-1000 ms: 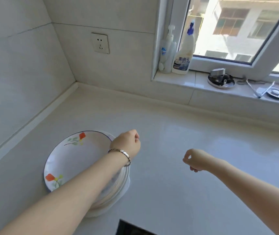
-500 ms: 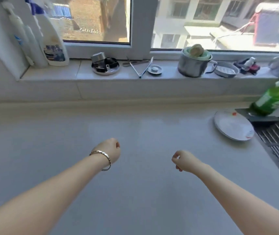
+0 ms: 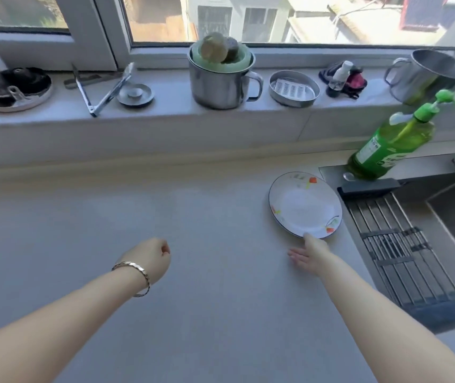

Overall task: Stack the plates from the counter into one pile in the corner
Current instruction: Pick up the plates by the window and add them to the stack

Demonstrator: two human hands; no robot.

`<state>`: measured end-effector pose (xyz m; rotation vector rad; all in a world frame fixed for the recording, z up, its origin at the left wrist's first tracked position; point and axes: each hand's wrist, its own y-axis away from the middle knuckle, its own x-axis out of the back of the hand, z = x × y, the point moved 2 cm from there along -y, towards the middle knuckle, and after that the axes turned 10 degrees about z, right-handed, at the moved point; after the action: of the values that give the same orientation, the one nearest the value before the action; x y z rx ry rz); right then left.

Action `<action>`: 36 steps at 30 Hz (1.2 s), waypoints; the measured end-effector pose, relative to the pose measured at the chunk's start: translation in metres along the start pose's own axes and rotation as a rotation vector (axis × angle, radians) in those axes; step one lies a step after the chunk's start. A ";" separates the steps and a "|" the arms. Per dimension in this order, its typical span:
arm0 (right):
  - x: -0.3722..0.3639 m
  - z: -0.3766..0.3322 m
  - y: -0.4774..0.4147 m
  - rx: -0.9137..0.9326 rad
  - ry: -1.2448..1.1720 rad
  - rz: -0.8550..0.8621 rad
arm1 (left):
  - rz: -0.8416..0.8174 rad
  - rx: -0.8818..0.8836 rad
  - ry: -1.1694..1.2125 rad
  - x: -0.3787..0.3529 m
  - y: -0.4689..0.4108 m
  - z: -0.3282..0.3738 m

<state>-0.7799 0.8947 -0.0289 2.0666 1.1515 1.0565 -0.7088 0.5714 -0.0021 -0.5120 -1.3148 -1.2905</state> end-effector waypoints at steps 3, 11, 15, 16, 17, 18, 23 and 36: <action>-0.007 -0.006 -0.023 -0.030 -0.190 0.035 | -0.012 0.031 0.007 -0.004 -0.007 0.008; -0.015 0.010 -0.028 -0.027 -0.401 0.049 | -0.004 0.108 0.049 -0.001 -0.008 -0.010; -0.025 0.020 0.003 0.080 -0.262 -0.033 | 0.036 0.161 0.088 0.015 0.002 -0.043; -0.030 0.021 0.014 0.109 -0.224 -0.068 | 0.049 0.185 0.101 0.019 0.006 -0.054; -0.037 0.021 0.027 0.136 -0.190 -0.106 | 0.065 0.208 0.115 0.024 0.010 -0.066; -0.046 0.020 0.040 0.158 -0.155 -0.148 | 0.082 0.229 0.130 0.030 0.016 -0.079; -0.106 0.019 0.119 0.292 0.038 -0.350 | 0.201 0.326 0.150 0.068 0.055 -0.148; -0.302 0.120 0.388 0.645 0.387 -0.766 | 0.541 0.504 0.156 0.182 0.202 -0.417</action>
<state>-0.6058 0.4337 0.0860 1.5558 2.4742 0.7500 -0.4044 0.1969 0.1197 -0.3635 -1.2023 -0.5159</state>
